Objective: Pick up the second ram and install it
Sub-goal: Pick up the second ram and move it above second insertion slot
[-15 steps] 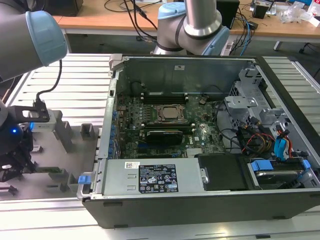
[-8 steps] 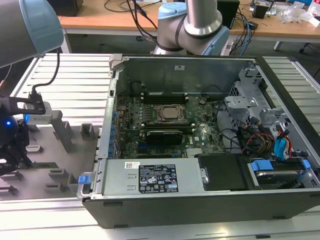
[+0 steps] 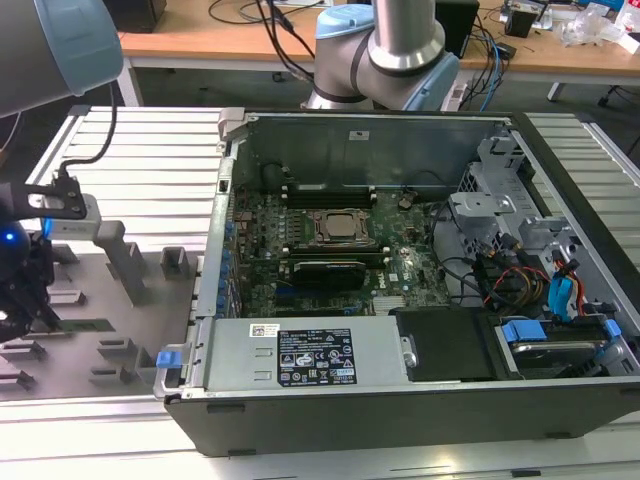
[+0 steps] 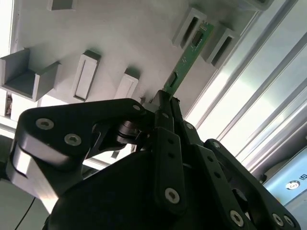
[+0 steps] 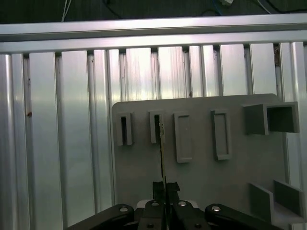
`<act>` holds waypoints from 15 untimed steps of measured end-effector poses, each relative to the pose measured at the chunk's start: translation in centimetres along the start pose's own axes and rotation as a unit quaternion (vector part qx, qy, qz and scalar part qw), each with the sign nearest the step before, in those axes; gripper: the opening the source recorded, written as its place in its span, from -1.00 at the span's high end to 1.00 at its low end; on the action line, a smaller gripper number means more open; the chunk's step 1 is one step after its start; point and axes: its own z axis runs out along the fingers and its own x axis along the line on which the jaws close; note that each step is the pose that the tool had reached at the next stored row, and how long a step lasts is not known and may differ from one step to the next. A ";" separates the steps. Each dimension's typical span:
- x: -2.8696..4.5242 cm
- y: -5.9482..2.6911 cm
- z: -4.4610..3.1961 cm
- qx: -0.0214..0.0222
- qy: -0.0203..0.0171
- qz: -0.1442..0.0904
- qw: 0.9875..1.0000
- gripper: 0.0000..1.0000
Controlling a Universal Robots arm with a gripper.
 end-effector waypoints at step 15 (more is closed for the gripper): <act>-0.11 0.03 -2.65 0.000 0.000 0.000 1.000 0.73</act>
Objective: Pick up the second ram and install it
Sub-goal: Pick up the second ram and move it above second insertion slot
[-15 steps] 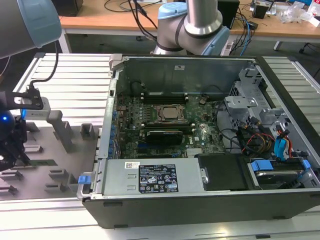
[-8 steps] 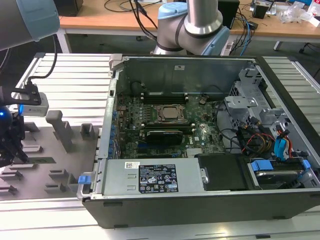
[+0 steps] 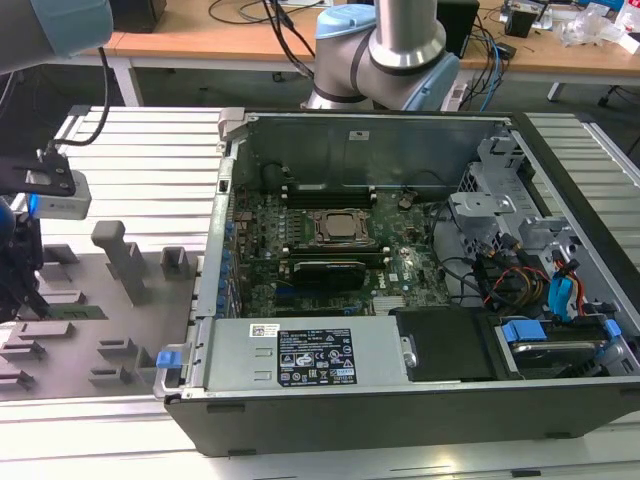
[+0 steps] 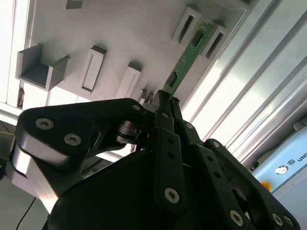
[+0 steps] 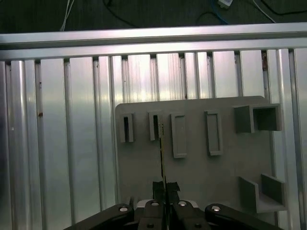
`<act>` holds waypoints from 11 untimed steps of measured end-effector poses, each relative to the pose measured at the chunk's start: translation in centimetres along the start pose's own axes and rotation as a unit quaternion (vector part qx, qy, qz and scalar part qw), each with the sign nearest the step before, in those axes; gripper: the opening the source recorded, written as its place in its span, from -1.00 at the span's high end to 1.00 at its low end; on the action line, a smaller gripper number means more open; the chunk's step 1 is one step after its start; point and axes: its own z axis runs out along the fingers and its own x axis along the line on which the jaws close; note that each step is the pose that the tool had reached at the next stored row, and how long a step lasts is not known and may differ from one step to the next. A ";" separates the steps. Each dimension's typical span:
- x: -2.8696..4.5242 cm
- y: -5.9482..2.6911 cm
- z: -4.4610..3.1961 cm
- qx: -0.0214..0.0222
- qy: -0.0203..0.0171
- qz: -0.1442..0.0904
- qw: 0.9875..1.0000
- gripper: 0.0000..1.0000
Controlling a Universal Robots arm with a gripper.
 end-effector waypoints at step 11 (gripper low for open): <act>-0.06 0.03 -1.82 0.000 0.000 0.000 1.000 0.73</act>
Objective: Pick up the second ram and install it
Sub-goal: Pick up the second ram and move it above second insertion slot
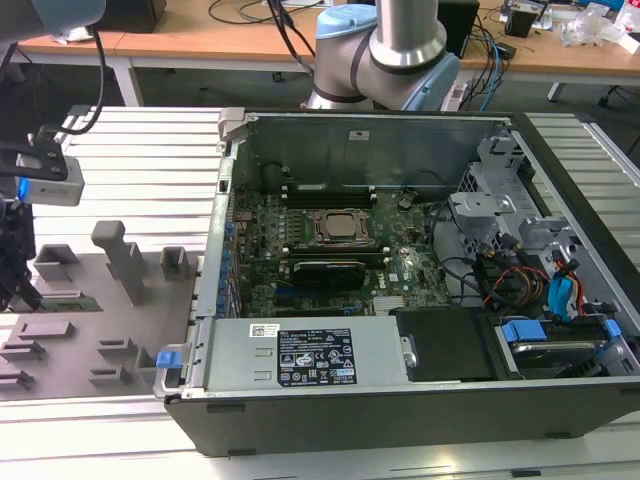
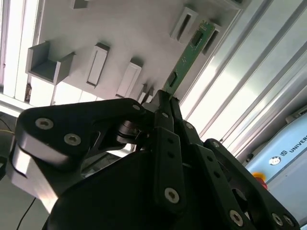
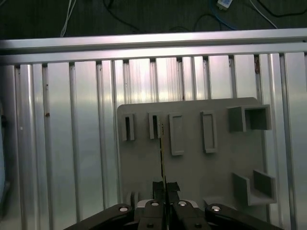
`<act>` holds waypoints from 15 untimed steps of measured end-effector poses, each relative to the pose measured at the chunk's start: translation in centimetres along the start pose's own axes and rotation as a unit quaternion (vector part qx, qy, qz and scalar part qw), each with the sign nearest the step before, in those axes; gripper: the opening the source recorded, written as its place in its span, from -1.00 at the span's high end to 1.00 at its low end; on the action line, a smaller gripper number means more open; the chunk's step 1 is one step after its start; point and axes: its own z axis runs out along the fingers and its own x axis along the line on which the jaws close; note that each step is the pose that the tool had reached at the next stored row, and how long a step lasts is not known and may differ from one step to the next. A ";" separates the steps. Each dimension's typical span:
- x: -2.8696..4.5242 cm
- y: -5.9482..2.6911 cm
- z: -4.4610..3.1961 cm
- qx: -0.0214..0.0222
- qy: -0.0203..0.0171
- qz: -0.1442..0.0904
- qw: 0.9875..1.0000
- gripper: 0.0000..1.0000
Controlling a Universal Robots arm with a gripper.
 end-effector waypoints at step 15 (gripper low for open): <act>-0.10 0.07 -2.93 0.000 0.000 0.000 1.000 0.73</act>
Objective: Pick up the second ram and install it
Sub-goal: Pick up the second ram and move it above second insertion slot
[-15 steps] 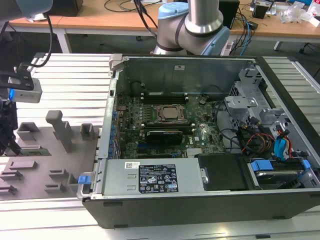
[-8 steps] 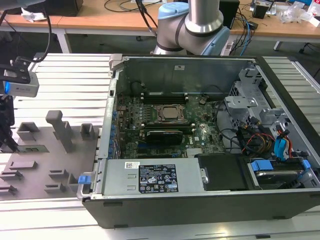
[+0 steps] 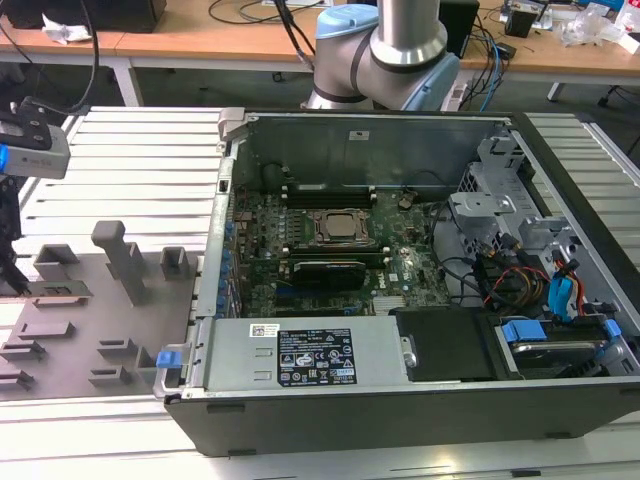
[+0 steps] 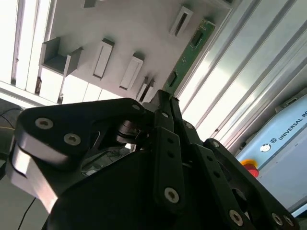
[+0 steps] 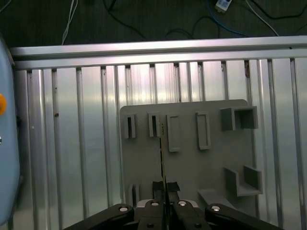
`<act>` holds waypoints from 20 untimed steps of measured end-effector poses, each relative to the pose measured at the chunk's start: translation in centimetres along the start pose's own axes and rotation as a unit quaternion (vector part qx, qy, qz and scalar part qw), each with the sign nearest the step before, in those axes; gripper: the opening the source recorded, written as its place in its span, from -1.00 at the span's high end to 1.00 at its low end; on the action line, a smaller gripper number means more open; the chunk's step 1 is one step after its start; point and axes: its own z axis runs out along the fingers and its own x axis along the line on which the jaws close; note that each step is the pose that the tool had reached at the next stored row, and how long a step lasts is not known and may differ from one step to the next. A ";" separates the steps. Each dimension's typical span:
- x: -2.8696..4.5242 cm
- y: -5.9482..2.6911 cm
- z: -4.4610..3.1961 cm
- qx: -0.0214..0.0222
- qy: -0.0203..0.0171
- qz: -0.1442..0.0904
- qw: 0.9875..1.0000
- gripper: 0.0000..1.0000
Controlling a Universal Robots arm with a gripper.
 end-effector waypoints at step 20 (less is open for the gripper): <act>-0.16 0.09 -3.43 0.000 0.000 0.000 1.000 0.73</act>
